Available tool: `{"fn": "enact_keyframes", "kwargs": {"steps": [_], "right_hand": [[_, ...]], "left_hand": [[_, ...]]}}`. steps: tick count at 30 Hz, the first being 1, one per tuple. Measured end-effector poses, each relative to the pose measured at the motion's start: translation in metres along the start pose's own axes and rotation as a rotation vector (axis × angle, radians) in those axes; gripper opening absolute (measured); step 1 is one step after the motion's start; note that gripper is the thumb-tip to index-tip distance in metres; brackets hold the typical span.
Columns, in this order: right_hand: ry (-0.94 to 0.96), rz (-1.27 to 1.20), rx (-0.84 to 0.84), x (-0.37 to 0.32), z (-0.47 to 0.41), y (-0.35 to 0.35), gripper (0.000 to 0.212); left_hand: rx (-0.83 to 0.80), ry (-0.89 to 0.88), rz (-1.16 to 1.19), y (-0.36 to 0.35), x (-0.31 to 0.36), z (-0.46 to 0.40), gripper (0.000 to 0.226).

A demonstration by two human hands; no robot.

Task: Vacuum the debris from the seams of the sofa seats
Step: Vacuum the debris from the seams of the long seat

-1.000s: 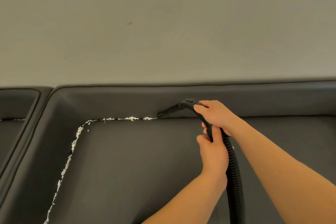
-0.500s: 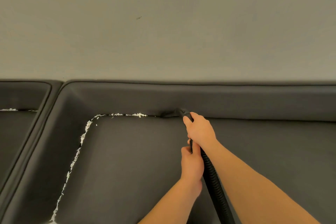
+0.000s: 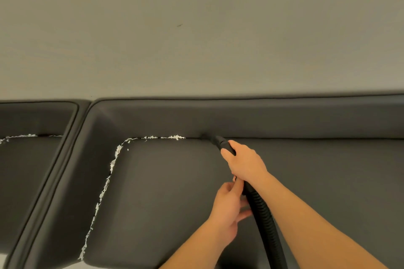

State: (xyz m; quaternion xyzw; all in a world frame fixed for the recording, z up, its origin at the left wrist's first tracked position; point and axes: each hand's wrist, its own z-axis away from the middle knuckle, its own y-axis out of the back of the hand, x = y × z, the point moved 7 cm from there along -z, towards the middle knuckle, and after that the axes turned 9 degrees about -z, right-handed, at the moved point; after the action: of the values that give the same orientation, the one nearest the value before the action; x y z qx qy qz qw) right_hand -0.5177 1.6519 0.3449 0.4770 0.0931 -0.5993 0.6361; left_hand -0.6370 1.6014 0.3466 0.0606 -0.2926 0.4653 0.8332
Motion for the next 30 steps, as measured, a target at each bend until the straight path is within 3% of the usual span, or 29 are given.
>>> {"fn": "enact_keyframes", "kwargs": {"steps": [7, 16, 22, 30], "right_hand": [[-0.009, -0.025, 0.053, -0.058, 0.014, -0.034, 0.027], [-0.118, -0.076, 0.137, -0.13, -0.006, -0.093, 0.031], [-0.187, -0.057, 0.172, -0.158, -0.03, -0.091, 0.037], [-0.213, -0.089, 0.124, -0.158, -0.076, -0.084, 0.028]], "left_hand": [[-0.071, -0.024, 0.038, 0.064, 0.02, 0.028, 0.037], [-0.223, 0.049, -0.013, 0.155, 0.04, 0.016, 0.059], [-0.198, 0.064, 0.028, 0.166, 0.066, 0.0, 0.052], [-0.139, 0.086, 0.013, 0.161, 0.093, -0.035, 0.053]]}}
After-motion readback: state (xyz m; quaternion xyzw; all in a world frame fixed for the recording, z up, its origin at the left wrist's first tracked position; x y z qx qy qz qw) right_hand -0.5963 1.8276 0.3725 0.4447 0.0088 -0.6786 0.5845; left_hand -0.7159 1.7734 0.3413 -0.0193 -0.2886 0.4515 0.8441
